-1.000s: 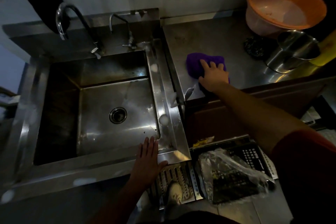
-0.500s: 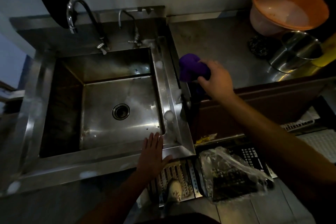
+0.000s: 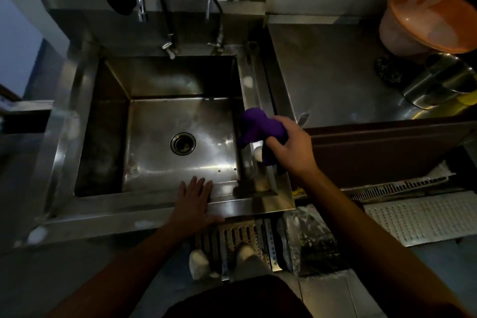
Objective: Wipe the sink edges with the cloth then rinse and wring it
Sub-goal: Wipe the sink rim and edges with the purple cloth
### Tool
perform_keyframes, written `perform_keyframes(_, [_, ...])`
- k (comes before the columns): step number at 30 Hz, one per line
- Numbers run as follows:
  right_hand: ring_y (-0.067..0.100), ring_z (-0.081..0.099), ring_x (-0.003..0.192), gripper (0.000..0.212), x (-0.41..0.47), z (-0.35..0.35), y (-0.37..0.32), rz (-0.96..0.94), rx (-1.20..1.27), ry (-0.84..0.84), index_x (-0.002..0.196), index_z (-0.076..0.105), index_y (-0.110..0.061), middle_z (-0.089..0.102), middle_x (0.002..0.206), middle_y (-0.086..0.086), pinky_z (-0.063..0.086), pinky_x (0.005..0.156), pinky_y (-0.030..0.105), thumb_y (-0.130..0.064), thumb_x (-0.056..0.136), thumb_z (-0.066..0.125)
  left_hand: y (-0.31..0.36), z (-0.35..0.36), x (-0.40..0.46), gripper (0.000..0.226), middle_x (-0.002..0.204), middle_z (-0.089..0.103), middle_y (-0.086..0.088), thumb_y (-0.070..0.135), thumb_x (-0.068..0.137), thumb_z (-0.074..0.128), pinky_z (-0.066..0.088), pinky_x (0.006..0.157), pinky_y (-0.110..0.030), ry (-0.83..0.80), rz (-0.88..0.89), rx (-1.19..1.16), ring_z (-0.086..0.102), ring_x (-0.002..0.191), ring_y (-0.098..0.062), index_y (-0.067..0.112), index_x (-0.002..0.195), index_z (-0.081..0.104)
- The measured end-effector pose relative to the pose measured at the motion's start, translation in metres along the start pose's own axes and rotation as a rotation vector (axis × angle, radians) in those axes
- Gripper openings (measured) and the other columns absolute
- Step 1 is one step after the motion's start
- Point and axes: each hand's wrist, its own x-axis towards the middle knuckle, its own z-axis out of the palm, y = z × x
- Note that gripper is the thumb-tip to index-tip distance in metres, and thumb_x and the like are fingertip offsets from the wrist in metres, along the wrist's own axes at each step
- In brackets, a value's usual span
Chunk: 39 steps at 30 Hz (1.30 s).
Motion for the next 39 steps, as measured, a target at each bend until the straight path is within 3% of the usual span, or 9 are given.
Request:
perform_keyframes(4, [0.016,0.06,0.103,0.045,0.011,0.006,0.0,0.013,-0.015,-0.01,0.131,0.055,-0.017,0.062,0.116,0.002,0.055,0.091,0.038,-0.026,0.088,0.066,0.001,-0.001,0.002,0.12,0.138,0.056,-0.023,0.096,0.073,0.019,0.034,0.105,-0.067,0.027,-0.01,0.008,0.053,0.129,-0.044,0.002,0.141,0.051])
perform_keyframes(9, [0.014,0.06,0.1,0.039,0.042,0.002,0.007,0.023,0.006,-0.025,0.128,0.054,-0.022,0.061,0.111,-0.001,0.054,0.091,0.038,-0.029,0.091,0.063,0.005,-0.002,0.001,0.129,0.162,0.027,-0.011,0.102,0.064,0.023,0.004,0.122,-0.051,0.149,-0.041,-0.098,0.016,0.151,-0.035,0.01,0.155,0.028])
perform_keyframes(14, [0.016,0.059,0.106,0.038,0.105,0.004,0.02,-0.024,-0.018,-0.157,0.127,0.052,-0.02,0.06,0.117,0.002,0.052,0.096,0.04,-0.033,0.093,0.063,0.005,0.001,0.007,0.123,0.159,0.034,-0.012,0.1,0.065,0.033,0.022,0.118,-0.061,0.165,-0.073,-0.116,0.021,0.149,-0.037,0.014,0.152,0.035])
perform_keyframes(18, [0.016,0.056,0.109,0.046,0.174,0.007,0.021,-0.174,-0.057,-0.139,0.133,0.053,-0.018,0.06,0.123,0.008,0.048,0.098,0.041,-0.032,0.091,0.066,0.003,-0.005,0.01,0.124,0.16,0.032,-0.01,0.104,0.056,0.03,0.019,0.119,-0.061,0.158,-0.115,-0.161,0.017,0.15,-0.037,0.025,0.151,0.039])
perform_keyframes(21, [0.028,0.056,0.115,0.055,0.235,0.011,0.017,-0.231,-0.239,-0.149,0.142,0.047,-0.024,0.054,0.129,0.015,0.045,0.1,0.041,-0.032,0.091,0.064,0.006,-0.006,0.01,0.125,0.162,0.027,-0.007,0.104,0.053,0.037,0.01,0.121,-0.054,0.142,-0.131,-0.16,0.012,0.152,-0.036,0.029,0.152,0.037])
perform_keyframes(27, [0.043,0.045,0.124,0.057,0.321,0.055,0.024,-0.285,-0.567,-0.1,0.146,0.044,-0.023,0.045,0.14,0.022,0.042,0.102,0.05,-0.023,0.091,0.057,0.005,-0.005,0.011,0.119,0.163,0.026,-0.005,0.101,0.054,0.045,0.017,0.12,-0.059,0.192,-0.155,-0.189,0.012,0.152,-0.034,0.032,0.151,0.038])
perform_keyframes(32, [0.047,0.037,0.13,0.061,0.352,0.079,0.041,-0.157,-0.82,-0.136,0.146,0.041,-0.023,0.037,0.147,0.022,0.036,0.104,0.054,-0.019,0.088,0.059,0.005,0.0,0.013,0.116,0.16,0.032,-0.007,0.101,0.056,0.04,0.009,0.122,-0.045,0.252,-0.151,-0.166,0.024,0.148,-0.034,0.032,0.15,0.04])
perform_keyframes(35, [0.046,0.018,0.145,0.069,0.357,0.092,0.053,-0.075,-0.843,-0.301,0.151,0.033,-0.028,0.02,0.161,0.017,0.021,0.115,0.061,-0.026,0.088,0.062,0.003,0.001,0.014,0.115,0.158,0.036,-0.007,0.1,0.056,0.045,0.011,0.122,-0.045,0.274,-0.147,-0.151,0.027,0.147,-0.034,0.031,0.148,0.043])
perform_keyframes(39, [0.04,0.0,0.152,0.063,0.344,0.114,0.074,-0.079,-0.811,-0.416,0.155,0.023,-0.034,0.007,0.166,0.013,0.004,0.117,0.064,-0.058,0.097,0.034,0.004,-0.002,0.015,0.115,0.155,0.04,-0.006,0.099,0.056,0.049,0.016,0.121,-0.049,0.271,-0.147,-0.15,0.027,0.146,-0.032,0.031,0.147,0.045])
